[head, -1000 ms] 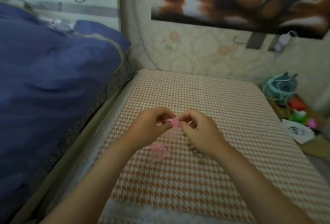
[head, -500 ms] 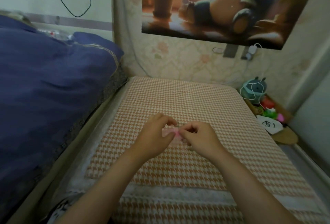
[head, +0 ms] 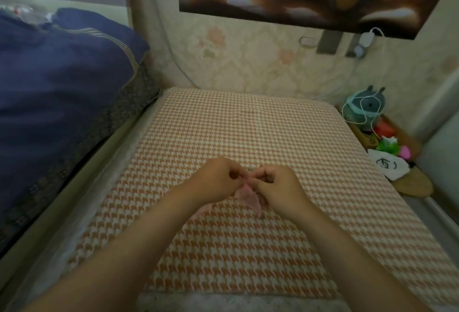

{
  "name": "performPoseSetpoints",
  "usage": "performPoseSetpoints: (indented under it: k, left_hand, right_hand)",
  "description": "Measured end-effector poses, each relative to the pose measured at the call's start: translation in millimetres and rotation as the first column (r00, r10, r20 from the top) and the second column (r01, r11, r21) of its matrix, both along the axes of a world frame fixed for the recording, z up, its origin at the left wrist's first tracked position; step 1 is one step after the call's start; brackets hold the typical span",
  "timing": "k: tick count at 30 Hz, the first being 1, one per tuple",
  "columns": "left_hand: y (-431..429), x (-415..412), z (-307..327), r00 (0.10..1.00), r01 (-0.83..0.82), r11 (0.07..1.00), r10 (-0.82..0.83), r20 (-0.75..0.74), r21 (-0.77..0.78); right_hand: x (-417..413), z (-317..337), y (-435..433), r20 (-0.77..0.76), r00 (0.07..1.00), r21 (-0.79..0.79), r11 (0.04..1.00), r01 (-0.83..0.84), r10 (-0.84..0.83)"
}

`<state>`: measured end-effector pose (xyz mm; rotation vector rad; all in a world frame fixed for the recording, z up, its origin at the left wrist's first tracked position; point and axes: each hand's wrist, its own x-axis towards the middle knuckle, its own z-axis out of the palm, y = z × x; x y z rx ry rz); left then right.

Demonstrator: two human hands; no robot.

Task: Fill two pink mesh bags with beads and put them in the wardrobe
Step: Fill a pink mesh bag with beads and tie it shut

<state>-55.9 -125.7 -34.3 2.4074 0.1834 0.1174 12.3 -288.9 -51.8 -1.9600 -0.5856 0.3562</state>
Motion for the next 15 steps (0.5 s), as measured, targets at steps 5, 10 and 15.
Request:
performPoseSetpoints:
  k: [5,10,15]
  left_hand:
    - [-4.9,0.7,2.4,0.995,-0.094,0.988,0.095,0.004,-0.125]
    - [-17.8,-20.2,5.0,0.990,-0.139,0.977,0.143,0.012,-0.160]
    - [-28.8,-41.4,2.2,0.974,-0.212,0.959,0.222,0.036,-0.189]
  right_hand:
    - [5.3,3.5,-0.2,0.040,0.998,0.037,0.998,-0.043,0.042]
    - [-11.3,14.5,-11.4,0.311,0.929,-0.219,0.966,-0.136,0.201]
    - [-21.4,29.2,-23.2,0.357,0.875,-0.377,0.907,-0.186,0.328]
